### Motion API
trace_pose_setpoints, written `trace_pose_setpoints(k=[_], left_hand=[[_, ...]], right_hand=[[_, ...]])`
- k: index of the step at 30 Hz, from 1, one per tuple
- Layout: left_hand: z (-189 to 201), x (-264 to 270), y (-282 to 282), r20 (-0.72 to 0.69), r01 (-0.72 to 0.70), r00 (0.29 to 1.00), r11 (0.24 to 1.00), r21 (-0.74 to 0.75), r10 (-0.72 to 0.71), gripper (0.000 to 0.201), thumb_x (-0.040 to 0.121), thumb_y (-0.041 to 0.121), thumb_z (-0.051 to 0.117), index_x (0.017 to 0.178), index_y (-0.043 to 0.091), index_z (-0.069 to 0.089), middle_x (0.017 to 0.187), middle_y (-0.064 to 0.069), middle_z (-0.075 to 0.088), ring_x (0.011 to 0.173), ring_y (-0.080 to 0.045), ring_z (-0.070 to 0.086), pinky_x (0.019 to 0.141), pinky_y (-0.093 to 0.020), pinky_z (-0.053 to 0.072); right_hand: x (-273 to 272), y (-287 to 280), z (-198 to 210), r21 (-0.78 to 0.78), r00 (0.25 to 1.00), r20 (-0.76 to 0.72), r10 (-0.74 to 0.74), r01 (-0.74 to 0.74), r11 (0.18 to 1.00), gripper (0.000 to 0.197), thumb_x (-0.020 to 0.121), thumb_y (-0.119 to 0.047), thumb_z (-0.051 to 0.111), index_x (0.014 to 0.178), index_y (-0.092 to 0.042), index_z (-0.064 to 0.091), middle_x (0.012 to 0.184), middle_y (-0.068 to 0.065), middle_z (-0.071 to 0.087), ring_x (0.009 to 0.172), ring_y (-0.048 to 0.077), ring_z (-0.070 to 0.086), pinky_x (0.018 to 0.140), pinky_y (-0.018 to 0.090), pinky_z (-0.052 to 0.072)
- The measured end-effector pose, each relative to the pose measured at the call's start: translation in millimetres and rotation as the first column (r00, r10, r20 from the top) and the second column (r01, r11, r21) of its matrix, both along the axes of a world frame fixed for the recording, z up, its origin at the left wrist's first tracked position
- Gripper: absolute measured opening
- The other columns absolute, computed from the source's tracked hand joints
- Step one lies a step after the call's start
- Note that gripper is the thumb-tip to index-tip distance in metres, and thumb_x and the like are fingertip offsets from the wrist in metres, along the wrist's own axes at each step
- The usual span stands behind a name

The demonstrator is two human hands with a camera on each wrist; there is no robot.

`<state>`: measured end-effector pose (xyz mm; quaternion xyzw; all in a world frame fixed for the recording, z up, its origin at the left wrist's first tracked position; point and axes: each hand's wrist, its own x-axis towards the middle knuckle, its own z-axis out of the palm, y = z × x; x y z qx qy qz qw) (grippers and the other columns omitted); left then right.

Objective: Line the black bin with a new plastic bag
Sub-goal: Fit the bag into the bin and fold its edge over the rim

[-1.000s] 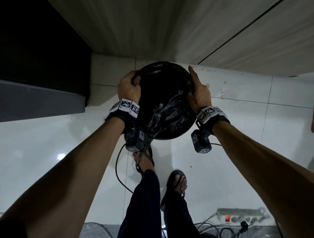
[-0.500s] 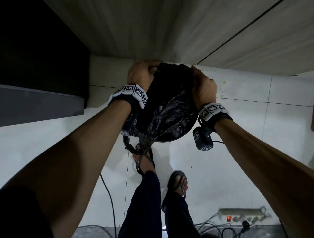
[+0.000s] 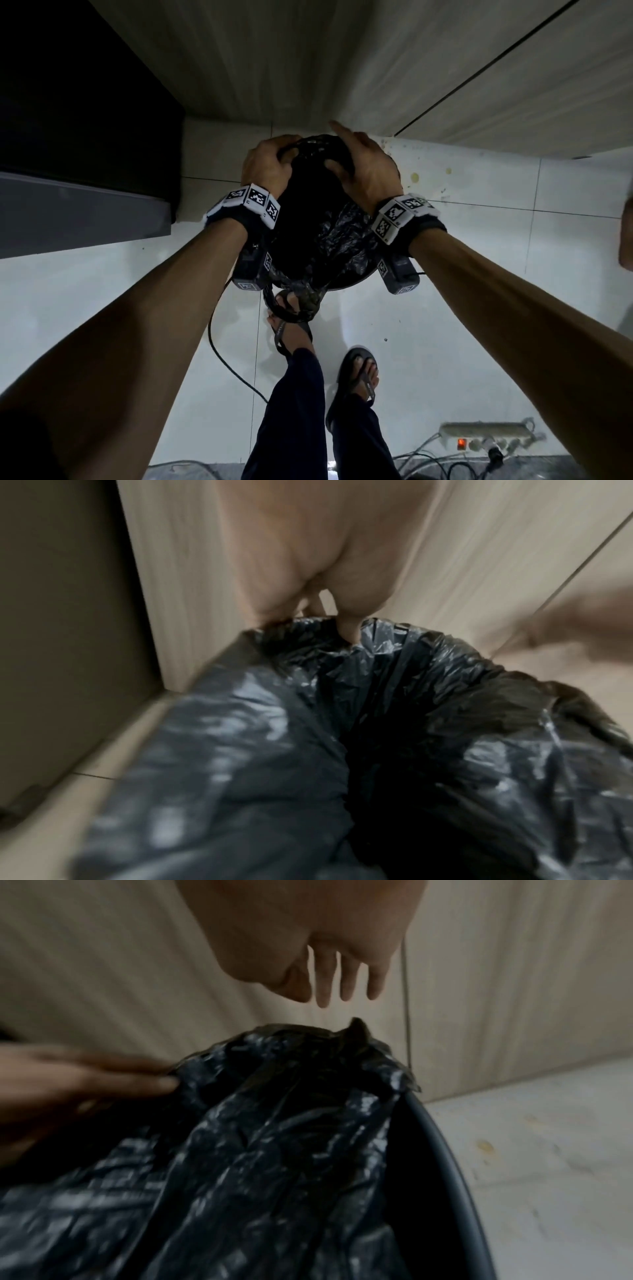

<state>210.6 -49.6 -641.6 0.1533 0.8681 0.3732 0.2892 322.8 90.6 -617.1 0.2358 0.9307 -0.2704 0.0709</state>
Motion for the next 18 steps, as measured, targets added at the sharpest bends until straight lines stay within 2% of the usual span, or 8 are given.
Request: trace_pose_setpoints(k=[2,5,6,9,13,16,18], left_hand=[[-2,0,-4,0.007,-0.034,0.999,0.999,0.019,0.034,0.031,0.094,0.018,0.051,0.122,0.019,0.064,0.129,-0.001,0.064,0.12,-0.016,0.057,0.09,-0.005,0.032],[-5,6,-15,0.024,-0.124,0.992,0.991,0.053,0.123,0.032,0.095,0.016,0.048,0.124,0.016,0.062,0.13,-0.002,0.063,0.118,-0.014,0.057,0.09,-0.002,0.032],[-7,7,-21,0.042,-0.174,0.984,0.983,0.064,0.171,0.033,0.095,0.016,0.048,0.125,0.015,0.062,0.129,-0.002,0.063,0.117,-0.012,0.057,0.089,0.0,0.033],[-12,14,-33,0.103,-0.306,0.95,0.945,0.113,0.295,0.032,0.094,0.012,0.049,0.124,0.013,0.062,0.126,-0.005,0.065,0.114,-0.012,0.058,0.085,0.004,0.036],[-15,24,-38,0.139,-0.379,0.922,0.918,0.114,0.363,0.031,0.094,0.01,0.052,0.122,0.009,0.063,0.122,-0.009,0.066,0.114,-0.019,0.061,0.096,-0.014,0.043],[-13,26,-41,0.176,-0.39,0.913,0.913,0.117,0.368,0.03,0.092,0.01,0.054,0.12,0.009,0.065,0.12,-0.01,0.068,0.113,-0.021,0.062,0.101,-0.024,0.046],[-9,23,-39,0.129,-0.349,0.933,0.934,0.084,0.337,0.033,0.09,0.011,0.055,0.121,0.015,0.064,0.12,-0.006,0.068,0.113,-0.019,0.062,0.101,-0.024,0.046]], right_hand=[[4,-3,-10,0.012,0.999,-0.013,-0.036,0.036,0.999,0.05,0.095,-0.025,0.045,0.144,-0.032,0.039,0.131,0.008,0.056,0.112,0.035,0.056,0.086,0.048,0.052],[14,4,-17,0.077,0.995,-0.024,-0.1,0.101,0.992,0.048,0.096,-0.02,0.039,0.142,-0.034,0.041,0.11,0.014,0.065,0.096,0.037,0.062,0.079,0.045,0.052],[15,6,-17,0.066,0.992,-0.03,-0.122,0.123,0.99,0.046,0.097,-0.021,0.038,0.141,-0.034,0.043,0.107,0.014,0.067,0.095,0.037,0.063,0.08,0.044,0.052],[22,11,-16,-0.011,0.979,-0.031,-0.199,0.199,0.98,0.038,0.101,-0.025,0.039,0.137,-0.031,0.049,0.112,0.011,0.07,0.1,0.033,0.063,0.082,0.037,0.047],[26,2,-22,-0.107,0.954,-0.085,-0.287,0.278,0.955,0.037,0.1,-0.031,0.038,0.135,-0.033,0.051,0.115,0.004,0.071,0.101,0.031,0.063,0.085,0.033,0.048],[23,2,-27,-0.044,0.955,0.02,-0.297,0.297,0.954,0.036,0.101,-0.034,0.034,0.134,-0.039,0.049,0.117,0.003,0.068,0.109,0.034,0.049,0.094,0.046,0.037],[23,5,-28,-0.05,0.956,-0.01,-0.294,0.293,0.955,0.035,0.101,-0.032,0.036,0.131,-0.039,0.052,0.114,0.005,0.069,0.106,0.035,0.053,0.091,0.046,0.041]])
